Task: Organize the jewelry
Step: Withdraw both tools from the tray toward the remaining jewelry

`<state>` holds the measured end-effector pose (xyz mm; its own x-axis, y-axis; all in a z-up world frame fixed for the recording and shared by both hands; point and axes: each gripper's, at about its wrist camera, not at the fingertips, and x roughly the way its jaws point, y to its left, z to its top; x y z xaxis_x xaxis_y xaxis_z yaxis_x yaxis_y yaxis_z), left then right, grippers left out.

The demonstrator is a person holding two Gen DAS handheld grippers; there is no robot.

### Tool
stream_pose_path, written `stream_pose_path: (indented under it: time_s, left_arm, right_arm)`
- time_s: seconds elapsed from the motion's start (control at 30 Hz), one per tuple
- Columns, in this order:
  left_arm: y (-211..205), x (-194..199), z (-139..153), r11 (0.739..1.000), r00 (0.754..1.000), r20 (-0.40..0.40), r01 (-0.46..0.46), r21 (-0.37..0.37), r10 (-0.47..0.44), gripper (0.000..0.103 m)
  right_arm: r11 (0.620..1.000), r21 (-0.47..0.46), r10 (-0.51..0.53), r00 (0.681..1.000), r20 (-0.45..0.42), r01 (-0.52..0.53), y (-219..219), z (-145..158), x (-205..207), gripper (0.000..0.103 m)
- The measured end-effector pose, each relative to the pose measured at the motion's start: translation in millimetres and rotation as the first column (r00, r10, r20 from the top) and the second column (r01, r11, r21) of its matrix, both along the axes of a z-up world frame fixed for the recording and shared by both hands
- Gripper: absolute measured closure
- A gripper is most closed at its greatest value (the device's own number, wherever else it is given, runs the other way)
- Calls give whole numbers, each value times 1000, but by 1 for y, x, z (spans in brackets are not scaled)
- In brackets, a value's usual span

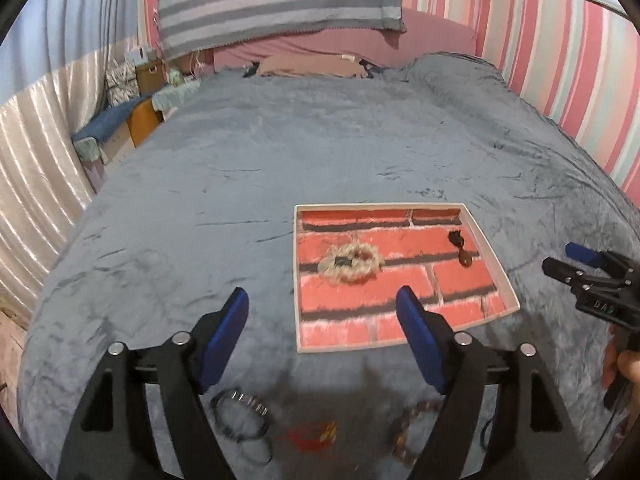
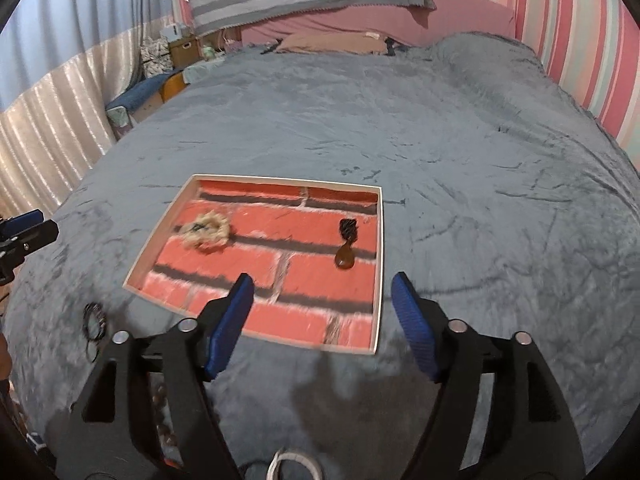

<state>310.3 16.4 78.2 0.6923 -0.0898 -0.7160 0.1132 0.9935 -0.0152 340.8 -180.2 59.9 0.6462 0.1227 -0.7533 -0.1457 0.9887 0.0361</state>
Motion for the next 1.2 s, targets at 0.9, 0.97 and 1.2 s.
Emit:
stream_pose_path:
  time_s: [0.9,0.97,1.2]
  left_arm:
    - [66,-179,-107,996,995,41,-90,13,89,19]
    - [66,-185,-111,996,995,47,-87,22,86,19]
    - [63,-194,-128,999,998,28,-49,20,48,18]
  right_arm:
    - [991,-40,-126,986,109,131,27,-81,-204,8]
    - [990,-31,-132,985,107,136,29,-84,-211,8]
    - [991,-28,-129,988,89,132,46,-91,-226,5]
